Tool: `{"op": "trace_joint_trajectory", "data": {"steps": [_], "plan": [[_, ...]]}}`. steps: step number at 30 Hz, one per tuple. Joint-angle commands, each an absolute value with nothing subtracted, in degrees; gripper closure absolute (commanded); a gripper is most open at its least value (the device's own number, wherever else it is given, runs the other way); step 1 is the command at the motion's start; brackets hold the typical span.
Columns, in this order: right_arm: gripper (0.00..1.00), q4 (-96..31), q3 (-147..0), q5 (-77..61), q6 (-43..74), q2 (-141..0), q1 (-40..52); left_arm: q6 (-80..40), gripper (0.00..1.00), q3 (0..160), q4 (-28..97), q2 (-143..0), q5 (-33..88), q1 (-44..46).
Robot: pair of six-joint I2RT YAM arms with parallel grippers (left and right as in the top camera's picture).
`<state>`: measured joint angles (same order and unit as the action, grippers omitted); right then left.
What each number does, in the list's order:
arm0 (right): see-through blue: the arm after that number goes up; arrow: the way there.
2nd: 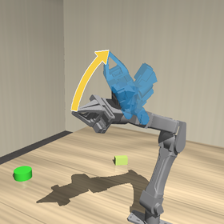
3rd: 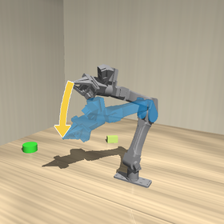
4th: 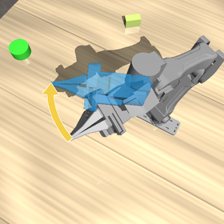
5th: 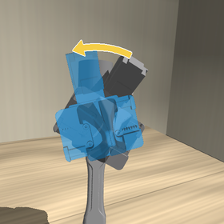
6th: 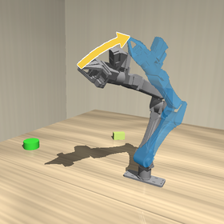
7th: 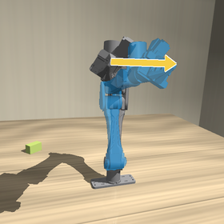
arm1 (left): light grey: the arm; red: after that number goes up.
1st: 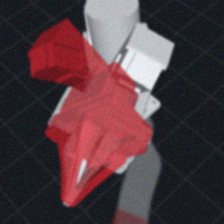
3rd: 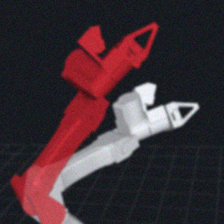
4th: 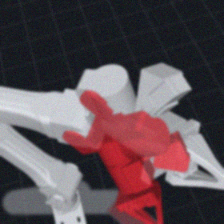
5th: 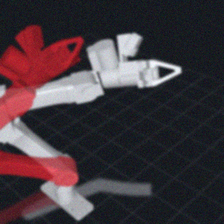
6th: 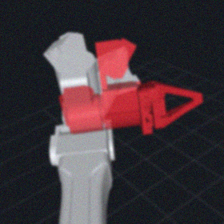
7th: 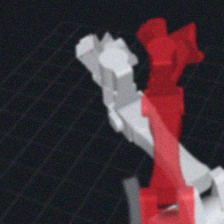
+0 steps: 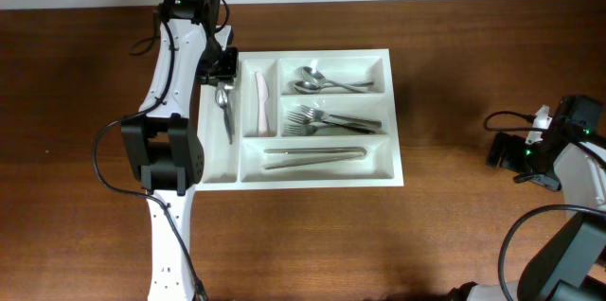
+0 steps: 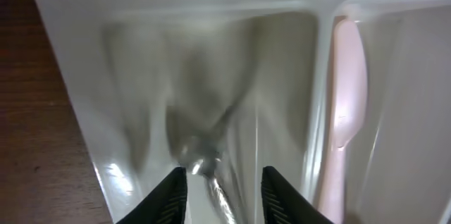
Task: Pack container
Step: 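Lower the spoon into the left compartment beside the first spoon, then open the left gripper and raise it up away from the tray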
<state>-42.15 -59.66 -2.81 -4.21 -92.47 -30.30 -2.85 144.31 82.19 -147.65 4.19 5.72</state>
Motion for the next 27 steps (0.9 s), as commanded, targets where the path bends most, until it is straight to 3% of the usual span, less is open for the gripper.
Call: {"op": "trace_joint_trajectory", "data": {"steps": [1,11,15,20,27], "plan": [[0.01,-42.15,-59.53,-2.31,-3.57,-91.50,-30.41,-2.11,0.63,144.03,82.70,-148.40,2.98,5.56],[0.01,-42.15,-59.53,-2.31,-3.57,-91.50,-30.41,0.03,0.46,145.08,82.59,-148.35,2.26,5.30],[0.01,-42.15,-59.53,-2.31,-3.57,-91.50,-30.41,0.03,0.33,152.20,83.61,-147.83,1.67,4.16],[0.01,-42.15,-59.53,-2.31,-3.57,-91.50,-30.41,0.03,0.25,163.52,84.82,-145.21,1.69,2.04],[0.01,-42.15,-59.53,-2.31,-3.57,-91.50,-30.41,0.05,0.24,175.24,91.72,-139.33,1.67,-1.41]]}}
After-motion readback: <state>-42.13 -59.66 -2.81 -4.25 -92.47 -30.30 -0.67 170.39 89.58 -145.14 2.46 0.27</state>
